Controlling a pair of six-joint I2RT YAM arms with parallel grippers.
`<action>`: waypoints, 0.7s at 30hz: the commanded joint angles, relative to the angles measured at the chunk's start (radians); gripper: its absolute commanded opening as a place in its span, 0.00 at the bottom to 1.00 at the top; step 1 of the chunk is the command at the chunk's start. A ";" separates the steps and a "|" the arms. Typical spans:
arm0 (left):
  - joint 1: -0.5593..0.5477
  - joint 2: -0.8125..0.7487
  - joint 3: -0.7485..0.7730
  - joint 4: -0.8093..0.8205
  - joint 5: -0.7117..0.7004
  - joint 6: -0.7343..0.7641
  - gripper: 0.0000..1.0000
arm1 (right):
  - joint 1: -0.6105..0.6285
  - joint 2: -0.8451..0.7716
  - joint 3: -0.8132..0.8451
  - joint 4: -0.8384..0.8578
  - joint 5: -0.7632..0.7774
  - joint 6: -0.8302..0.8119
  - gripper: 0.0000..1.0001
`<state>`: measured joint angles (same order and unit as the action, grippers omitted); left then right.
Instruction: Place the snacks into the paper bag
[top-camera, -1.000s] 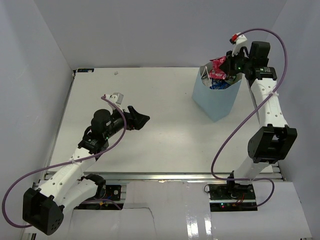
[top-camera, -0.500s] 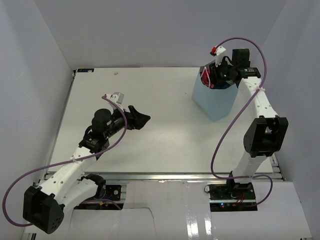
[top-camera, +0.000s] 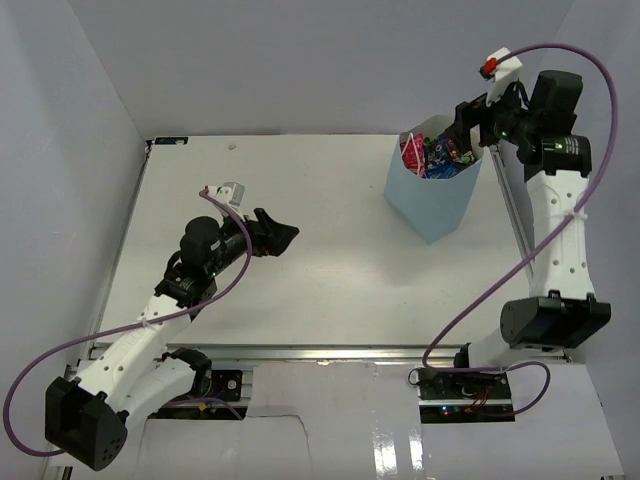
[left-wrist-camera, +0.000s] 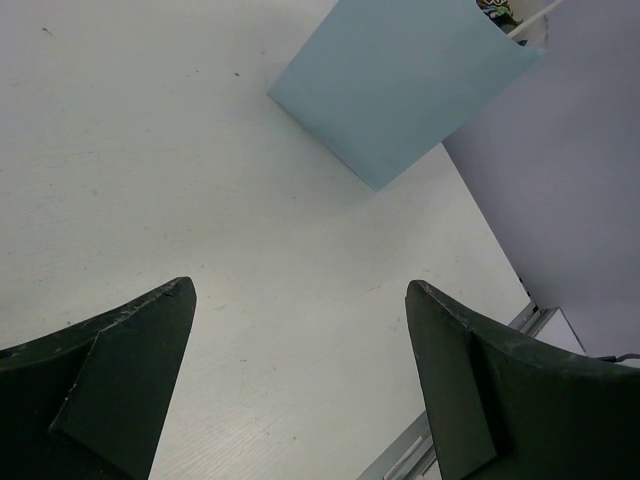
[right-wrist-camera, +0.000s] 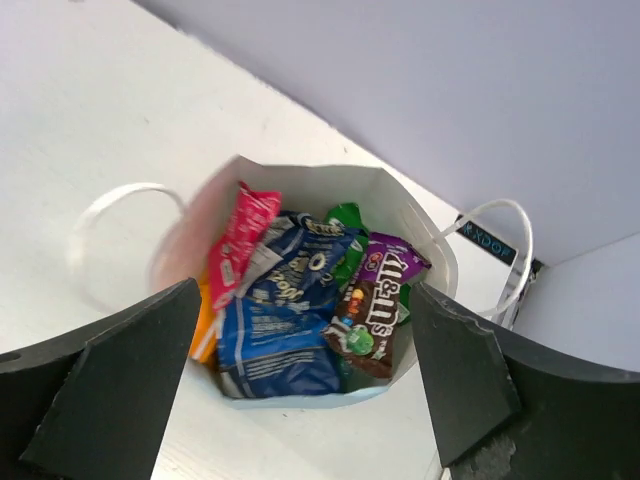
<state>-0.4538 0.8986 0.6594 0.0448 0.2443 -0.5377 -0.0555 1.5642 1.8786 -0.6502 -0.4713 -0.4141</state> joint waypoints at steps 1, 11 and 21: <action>0.003 -0.017 0.060 -0.023 -0.022 0.024 0.96 | 0.008 -0.116 -0.054 0.003 -0.049 0.081 0.90; 0.003 -0.070 0.143 -0.151 -0.086 0.059 0.98 | 0.008 -0.329 -0.348 -0.006 0.039 0.170 0.90; 0.003 -0.127 0.155 -0.220 -0.109 0.064 0.98 | 0.008 -0.472 -0.484 0.061 0.207 0.273 0.90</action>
<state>-0.4538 0.7948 0.7807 -0.1318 0.1532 -0.4862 -0.0456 1.1267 1.4132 -0.6518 -0.3328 -0.1894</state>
